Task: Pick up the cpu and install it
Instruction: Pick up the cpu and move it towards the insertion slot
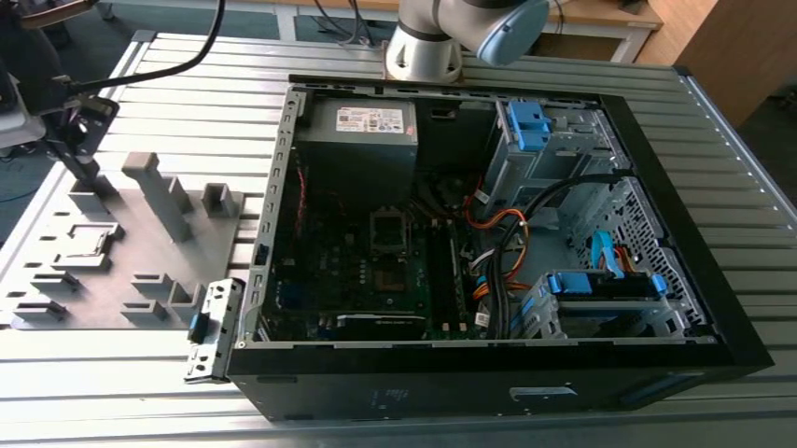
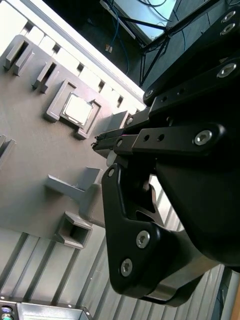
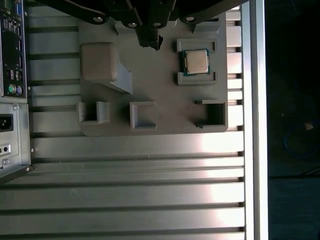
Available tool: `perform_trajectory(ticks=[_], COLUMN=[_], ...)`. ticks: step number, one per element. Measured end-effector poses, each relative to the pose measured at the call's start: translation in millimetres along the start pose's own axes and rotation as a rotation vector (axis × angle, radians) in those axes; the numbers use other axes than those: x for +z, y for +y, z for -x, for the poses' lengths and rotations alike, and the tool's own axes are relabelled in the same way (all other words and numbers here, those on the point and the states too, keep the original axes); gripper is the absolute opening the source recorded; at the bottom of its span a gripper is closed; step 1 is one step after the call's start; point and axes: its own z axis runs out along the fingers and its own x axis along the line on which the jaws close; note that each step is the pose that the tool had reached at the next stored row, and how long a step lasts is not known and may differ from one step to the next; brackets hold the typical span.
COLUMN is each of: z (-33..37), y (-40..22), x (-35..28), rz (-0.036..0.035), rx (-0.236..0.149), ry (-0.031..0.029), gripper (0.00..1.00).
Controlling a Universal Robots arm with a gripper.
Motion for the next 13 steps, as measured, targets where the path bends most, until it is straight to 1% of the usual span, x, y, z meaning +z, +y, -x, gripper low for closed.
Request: perform_trajectory(ticks=[7, 13], z=[-7.1, -17.3], y=[-0.7, -1.3], x=[5.8, 11.3], rz=[0.0000, 0.0000], rx=[0.000, 0.000], ry=[0.0001, 0.0001], gripper=[0.11, 0.11])
